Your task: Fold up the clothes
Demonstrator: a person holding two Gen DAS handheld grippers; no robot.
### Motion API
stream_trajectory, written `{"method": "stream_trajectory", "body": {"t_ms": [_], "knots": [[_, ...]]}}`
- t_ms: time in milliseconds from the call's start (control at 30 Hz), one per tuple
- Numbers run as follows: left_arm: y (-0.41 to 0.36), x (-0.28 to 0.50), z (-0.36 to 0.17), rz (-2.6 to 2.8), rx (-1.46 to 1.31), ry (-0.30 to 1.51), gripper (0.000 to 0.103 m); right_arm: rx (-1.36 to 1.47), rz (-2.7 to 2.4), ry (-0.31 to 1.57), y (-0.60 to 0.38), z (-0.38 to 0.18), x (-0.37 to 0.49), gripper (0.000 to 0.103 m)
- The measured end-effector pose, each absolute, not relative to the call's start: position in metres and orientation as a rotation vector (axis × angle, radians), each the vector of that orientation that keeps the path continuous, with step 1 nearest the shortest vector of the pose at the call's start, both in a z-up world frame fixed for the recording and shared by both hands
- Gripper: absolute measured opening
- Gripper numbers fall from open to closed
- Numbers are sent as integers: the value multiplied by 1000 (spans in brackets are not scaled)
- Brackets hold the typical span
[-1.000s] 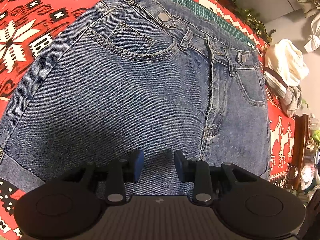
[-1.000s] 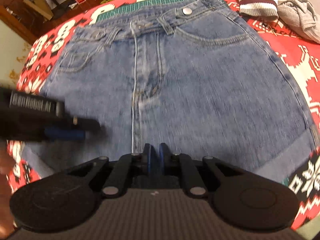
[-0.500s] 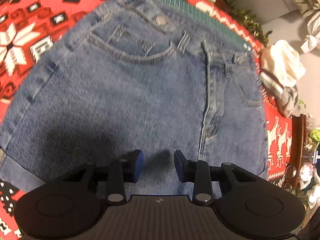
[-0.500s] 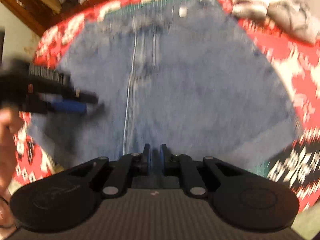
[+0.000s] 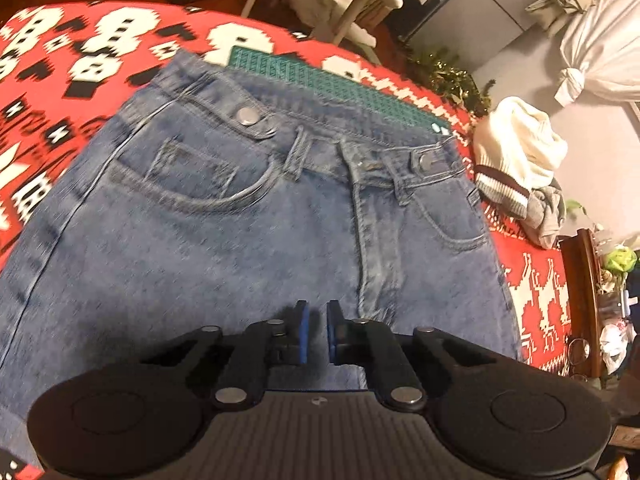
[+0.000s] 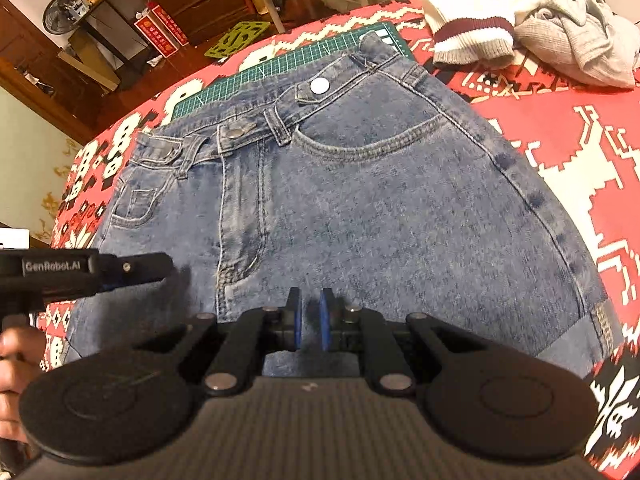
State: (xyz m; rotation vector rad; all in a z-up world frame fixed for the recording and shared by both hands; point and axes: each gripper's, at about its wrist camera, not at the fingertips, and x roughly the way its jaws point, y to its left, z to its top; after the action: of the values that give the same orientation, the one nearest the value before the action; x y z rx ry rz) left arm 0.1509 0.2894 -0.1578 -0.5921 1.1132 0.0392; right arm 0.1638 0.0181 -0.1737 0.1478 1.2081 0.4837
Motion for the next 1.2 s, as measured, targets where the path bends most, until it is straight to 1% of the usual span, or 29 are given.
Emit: {"method": "stream_trajectory", "body": {"t_ms": [100,233,433,667,900,1200], "knots": [[285,159,-159,35,-583,1111,5,138,495,1191,19,-173,165,10],[275,171,-170,40,-558,1181,4,136,515,1186,18,-173,168,10],[257,173,-175,83,-464,1246,4,146,503,1233,17,-181,176,10],[246,149,-174,103,-458,1286,4,131,527,1248,24,-182,174,11],[248,123,-177,107,-544,1327,3,128,535,1261,25,-183,173,11],[230,81,-176,132,-492,1378,3,145,556,1271,24,-183,174,11]]}}
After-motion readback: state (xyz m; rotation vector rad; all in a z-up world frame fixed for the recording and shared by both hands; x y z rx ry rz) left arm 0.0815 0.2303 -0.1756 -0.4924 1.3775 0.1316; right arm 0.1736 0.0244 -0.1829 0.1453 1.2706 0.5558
